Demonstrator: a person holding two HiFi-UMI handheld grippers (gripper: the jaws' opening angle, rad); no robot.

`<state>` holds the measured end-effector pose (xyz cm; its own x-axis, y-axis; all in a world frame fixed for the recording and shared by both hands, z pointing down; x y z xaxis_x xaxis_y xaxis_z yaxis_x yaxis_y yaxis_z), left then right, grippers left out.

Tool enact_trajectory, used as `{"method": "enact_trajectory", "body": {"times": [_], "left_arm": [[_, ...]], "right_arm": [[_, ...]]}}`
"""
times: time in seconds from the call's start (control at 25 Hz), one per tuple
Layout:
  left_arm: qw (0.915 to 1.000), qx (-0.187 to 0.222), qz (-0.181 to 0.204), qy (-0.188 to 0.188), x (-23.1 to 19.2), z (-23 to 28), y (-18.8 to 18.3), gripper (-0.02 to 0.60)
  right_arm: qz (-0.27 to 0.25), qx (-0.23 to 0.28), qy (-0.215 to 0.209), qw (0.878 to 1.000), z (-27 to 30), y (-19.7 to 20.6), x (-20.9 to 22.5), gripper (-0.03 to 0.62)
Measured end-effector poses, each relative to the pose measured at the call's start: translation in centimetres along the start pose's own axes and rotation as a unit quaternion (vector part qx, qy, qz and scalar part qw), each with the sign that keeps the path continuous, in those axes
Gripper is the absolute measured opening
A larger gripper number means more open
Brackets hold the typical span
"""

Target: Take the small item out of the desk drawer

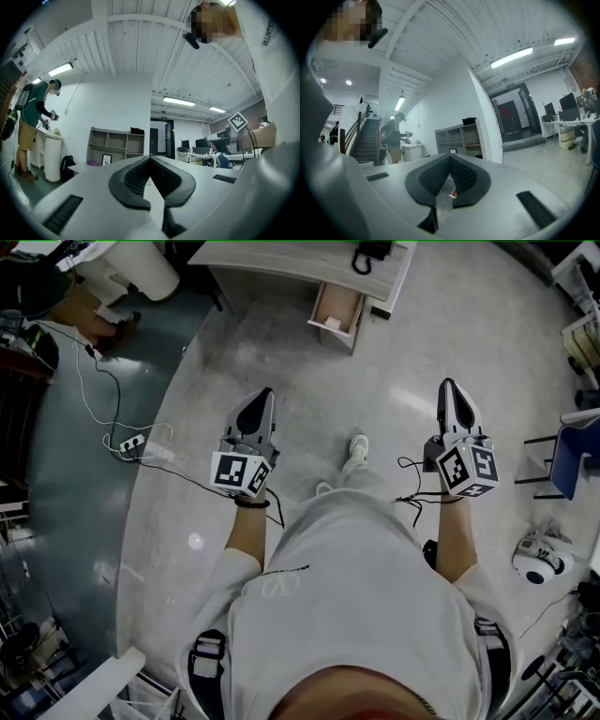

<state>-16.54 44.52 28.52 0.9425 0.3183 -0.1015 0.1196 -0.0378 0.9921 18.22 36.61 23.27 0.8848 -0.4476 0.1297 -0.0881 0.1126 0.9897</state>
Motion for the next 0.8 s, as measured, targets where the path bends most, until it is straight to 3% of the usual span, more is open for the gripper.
{"method": "enact_trajectory", "body": {"times": [0.36, 0.8], "left_arm": [[0.9999, -0.013, 0.001, -0.002, -1.5, 4.0, 0.6, -0.002], [0.9995, -0.029, 0.015, 0.003, -2.6, 16.4, 1.6, -0.002]], "right_arm": [[0.010, -0.011, -0.021, 1.000, 5.2, 0.8, 0.9, 0.002], [0.022, -0.032, -0.047, 0.998, 15.8, 1.0, 7.5, 0.002]]}}
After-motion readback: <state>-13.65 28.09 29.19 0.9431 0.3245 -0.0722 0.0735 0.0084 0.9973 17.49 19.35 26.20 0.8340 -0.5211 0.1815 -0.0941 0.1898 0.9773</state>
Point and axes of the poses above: the fingertips, and each gripper's own axes: z forward along the fingers, x to its right, y out of its underside, the point moved 4 cm from there along -z, backward along the fingers, and after that the axes turned 3 degrees about -z, right-handed, at the moved point
